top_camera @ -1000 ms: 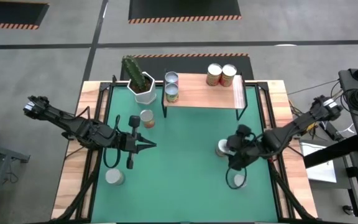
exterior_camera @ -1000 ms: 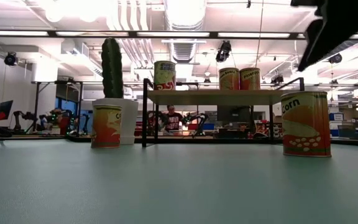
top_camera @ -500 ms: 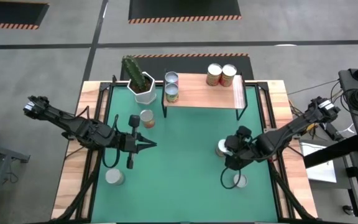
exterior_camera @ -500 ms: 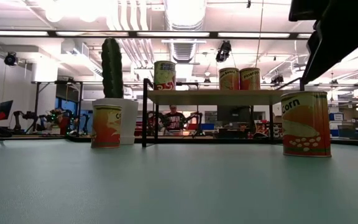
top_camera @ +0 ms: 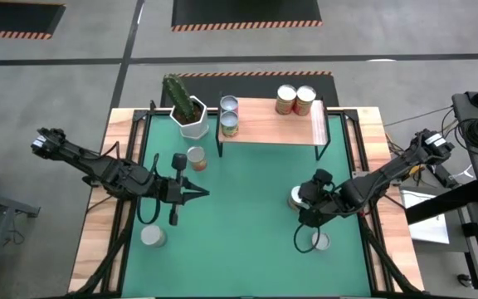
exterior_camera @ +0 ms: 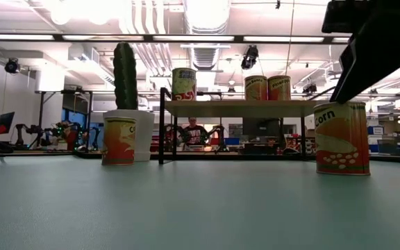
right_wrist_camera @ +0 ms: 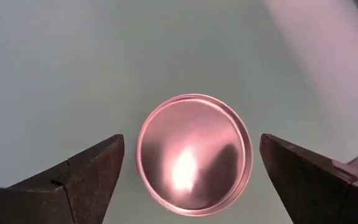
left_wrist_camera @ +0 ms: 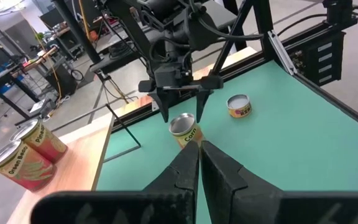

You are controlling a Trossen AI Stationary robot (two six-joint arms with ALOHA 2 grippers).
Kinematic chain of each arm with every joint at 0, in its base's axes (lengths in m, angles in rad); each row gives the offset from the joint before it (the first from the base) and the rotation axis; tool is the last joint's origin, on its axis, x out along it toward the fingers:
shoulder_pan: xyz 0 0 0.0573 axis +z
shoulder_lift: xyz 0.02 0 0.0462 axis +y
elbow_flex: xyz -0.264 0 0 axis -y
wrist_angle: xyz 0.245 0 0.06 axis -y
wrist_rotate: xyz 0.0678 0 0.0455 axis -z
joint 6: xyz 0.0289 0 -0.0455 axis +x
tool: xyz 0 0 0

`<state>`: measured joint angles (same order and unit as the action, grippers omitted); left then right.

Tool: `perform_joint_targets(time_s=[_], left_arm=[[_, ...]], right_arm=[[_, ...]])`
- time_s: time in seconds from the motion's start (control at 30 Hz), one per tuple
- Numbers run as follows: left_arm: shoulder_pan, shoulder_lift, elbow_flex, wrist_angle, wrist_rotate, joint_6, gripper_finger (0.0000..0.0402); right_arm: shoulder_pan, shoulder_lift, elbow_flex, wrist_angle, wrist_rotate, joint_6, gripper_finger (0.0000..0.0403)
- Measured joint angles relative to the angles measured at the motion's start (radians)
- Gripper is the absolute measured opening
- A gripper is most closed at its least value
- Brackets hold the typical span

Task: Pick and place cans onto a shelf
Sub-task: Put the canned corn on the shelf

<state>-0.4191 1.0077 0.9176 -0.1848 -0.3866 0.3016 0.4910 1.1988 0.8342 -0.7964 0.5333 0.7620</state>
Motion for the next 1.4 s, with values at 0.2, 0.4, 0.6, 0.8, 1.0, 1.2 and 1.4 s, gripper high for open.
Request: perform_joint_targets(time_s=[0.2,0.4,0.6,0.8,1.0,1.2,1.4], left_arm=[[0.0,0.0,0.0,0.004,0.0,0.0,0.0],[0.0,0.0,0.0,0.005,0.0,0.0,0.0],[0.0,0.001,0.0,0.005,0.0,0.0,0.0],[0.0,0.001,0.0,0.006,0.0,0.0,0.0],[0.0,0.001,0.0,0.006,0.0,0.0,0.0],[0.0,0.001,0.0,0.006,0.0,0.0,0.0],[0.0,0.001,0.0,0.006,0.0,0.0,0.0]], right_arm=[[0.0,0.0,-0.02,0.007,0.036,-0.001,0.0364],[0.0,0.0,-0.062,0.047,0.043,0.01,0.0364],[0.0,0.0,-0.088,0.098,0.043,0.024,0.0364],[0.0,0.0,-0.137,0.146,0.043,0.04,0.0364],[0.0,0.0,-0.163,0.198,0.043,0.049,0.0364],[0.0,0.0,-0.156,0.207,0.043,0.05,0.0346],[0.0,-0.001,-0.154,0.211,0.042,0.053,0.0302]])
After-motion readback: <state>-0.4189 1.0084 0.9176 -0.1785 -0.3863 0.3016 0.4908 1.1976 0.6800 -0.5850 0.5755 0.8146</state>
